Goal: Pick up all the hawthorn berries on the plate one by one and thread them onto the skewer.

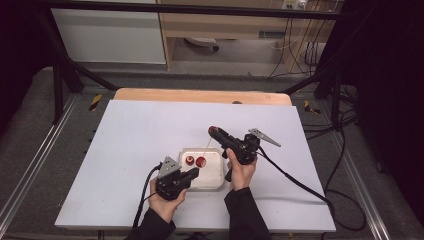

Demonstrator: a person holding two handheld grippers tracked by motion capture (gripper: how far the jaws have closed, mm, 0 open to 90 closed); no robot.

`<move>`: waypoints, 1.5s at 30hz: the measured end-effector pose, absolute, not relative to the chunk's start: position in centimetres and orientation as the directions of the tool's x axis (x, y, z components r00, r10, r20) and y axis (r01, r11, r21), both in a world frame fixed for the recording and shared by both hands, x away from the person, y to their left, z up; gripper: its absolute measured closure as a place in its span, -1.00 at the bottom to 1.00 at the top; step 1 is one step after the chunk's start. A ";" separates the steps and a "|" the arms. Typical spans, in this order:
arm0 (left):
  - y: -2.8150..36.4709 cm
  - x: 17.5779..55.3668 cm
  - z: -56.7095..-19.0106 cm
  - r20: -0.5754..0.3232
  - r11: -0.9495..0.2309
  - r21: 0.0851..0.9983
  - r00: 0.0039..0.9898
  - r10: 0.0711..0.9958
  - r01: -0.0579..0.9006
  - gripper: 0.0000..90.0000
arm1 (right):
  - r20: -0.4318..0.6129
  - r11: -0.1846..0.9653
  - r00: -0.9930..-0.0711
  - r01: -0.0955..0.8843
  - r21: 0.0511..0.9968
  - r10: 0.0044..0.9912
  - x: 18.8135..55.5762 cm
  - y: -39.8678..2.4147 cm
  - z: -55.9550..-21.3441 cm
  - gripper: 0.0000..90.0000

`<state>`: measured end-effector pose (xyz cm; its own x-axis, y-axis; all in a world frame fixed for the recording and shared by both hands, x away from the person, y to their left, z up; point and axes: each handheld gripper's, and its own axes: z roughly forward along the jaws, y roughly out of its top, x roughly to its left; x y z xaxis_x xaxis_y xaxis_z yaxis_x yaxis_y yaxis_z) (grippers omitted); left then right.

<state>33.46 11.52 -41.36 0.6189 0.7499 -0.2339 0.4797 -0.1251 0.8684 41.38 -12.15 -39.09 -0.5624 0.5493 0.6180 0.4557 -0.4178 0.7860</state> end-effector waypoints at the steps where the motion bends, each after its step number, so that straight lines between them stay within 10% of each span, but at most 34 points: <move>1: 11.4 33.5 -41.3 -0.237 -0.121 0.869 0.618 0.749 0.480 0.97 | 0.620 -0.420 -0.562 0.457 0.784 0.547 41.4 -12.1 -39.1 0.40; 45: 10.8 33.2 -41.4 -0.219 -0.121 0.876 0.610 0.761 0.466 0.97 | 0.646 -0.419 -0.553 0.492 0.763 0.526 40.5 -12.2 -39.9 0.43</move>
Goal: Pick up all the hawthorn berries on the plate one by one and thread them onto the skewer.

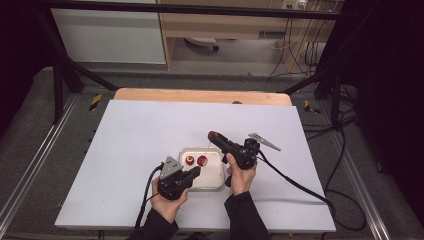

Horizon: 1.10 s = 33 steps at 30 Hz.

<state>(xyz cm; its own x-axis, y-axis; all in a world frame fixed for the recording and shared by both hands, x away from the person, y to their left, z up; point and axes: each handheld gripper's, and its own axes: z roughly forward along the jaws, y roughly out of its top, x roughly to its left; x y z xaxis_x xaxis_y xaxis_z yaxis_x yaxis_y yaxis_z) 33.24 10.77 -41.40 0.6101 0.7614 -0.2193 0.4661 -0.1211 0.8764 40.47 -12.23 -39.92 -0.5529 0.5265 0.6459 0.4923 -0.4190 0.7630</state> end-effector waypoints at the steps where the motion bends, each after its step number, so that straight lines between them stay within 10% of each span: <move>1: 10.7 33.3 -41.5 -0.224 -0.116 0.876 0.607 0.763 0.469 0.97 | 0.645 -0.416 -0.553 0.494 0.763 0.528 40.5 -12.2 -40.0 0.43; 33: 10.8 34.9 -41.7 -0.208 -0.147 0.875 0.631 0.748 0.462 0.97 | 0.587 -0.273 -0.585 0.538 0.797 0.560 38.8 -11.5 -41.4 0.20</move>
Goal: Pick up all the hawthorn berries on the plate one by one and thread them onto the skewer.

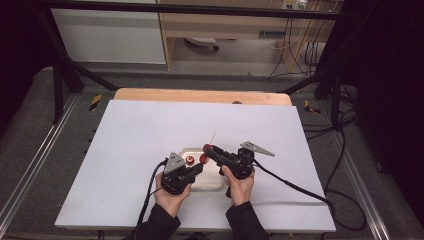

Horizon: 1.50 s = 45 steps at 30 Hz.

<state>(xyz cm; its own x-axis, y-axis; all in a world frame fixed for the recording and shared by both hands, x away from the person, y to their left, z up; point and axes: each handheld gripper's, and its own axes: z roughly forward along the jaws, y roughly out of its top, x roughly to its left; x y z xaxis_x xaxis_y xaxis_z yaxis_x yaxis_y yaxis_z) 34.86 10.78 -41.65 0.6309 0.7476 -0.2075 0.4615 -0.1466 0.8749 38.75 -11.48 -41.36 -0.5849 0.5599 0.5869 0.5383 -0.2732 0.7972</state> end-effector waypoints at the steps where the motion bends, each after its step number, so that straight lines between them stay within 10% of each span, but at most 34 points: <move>1: 11.0 34.9 -41.7 -0.202 -0.152 0.875 0.630 0.749 0.460 0.97 | 0.577 -0.263 -0.590 0.535 0.803 0.565 38.7 -11.6 -41.3 0.14; 20: 17.3 33.7 -42.8 -0.105 -0.287 0.843 0.662 0.742 0.455 0.96 | 0.320 0.116 -0.650 0.535 0.837 0.689 38.5 -14.8 -41.3 -0.83; 45: 25.0 32.9 -43.3 -0.080 -0.362 0.790 0.667 0.740 0.496 0.96 | 0.179 0.468 -0.726 0.590 0.658 0.664 41.3 -10.4 -39.5 -0.84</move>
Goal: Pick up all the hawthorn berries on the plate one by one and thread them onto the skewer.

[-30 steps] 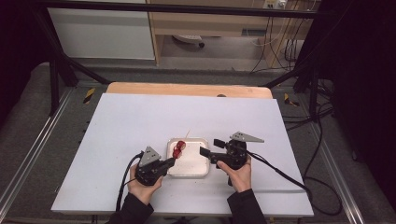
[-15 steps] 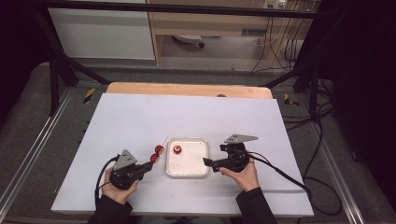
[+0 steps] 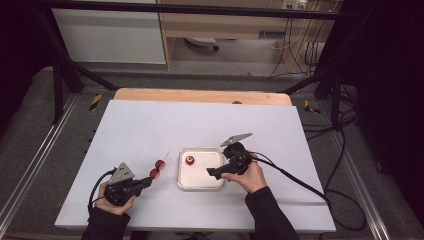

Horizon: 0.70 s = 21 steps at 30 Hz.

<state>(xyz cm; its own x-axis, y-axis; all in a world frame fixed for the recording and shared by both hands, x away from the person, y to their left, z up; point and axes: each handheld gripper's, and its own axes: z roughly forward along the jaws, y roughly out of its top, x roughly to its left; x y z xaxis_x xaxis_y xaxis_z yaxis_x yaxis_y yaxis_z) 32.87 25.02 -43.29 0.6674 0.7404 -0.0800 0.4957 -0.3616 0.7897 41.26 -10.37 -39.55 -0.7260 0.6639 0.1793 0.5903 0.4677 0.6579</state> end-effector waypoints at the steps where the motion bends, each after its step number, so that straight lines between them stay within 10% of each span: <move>1: 25.1 32.9 -43.3 -0.074 -0.367 0.787 0.666 0.742 0.496 0.96 | 0.171 0.481 -0.732 0.586 0.652 0.660 41.6 -10.0 -39.5 -0.83; 21: 25.5 33.1 -43.6 -0.080 -0.370 0.778 0.664 0.743 0.508 0.96 | 0.101 0.645 -0.786 0.567 0.513 0.610 45.8 -3.0 -39.2 -0.62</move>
<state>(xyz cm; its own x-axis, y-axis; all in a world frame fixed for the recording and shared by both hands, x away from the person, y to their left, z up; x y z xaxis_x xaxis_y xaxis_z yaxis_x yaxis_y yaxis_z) 33.09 25.48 -43.64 0.6642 0.7433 -0.0803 0.5082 -0.3701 0.7777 45.79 -2.97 -39.18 -0.7858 0.6101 0.1013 0.5666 0.6445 0.5134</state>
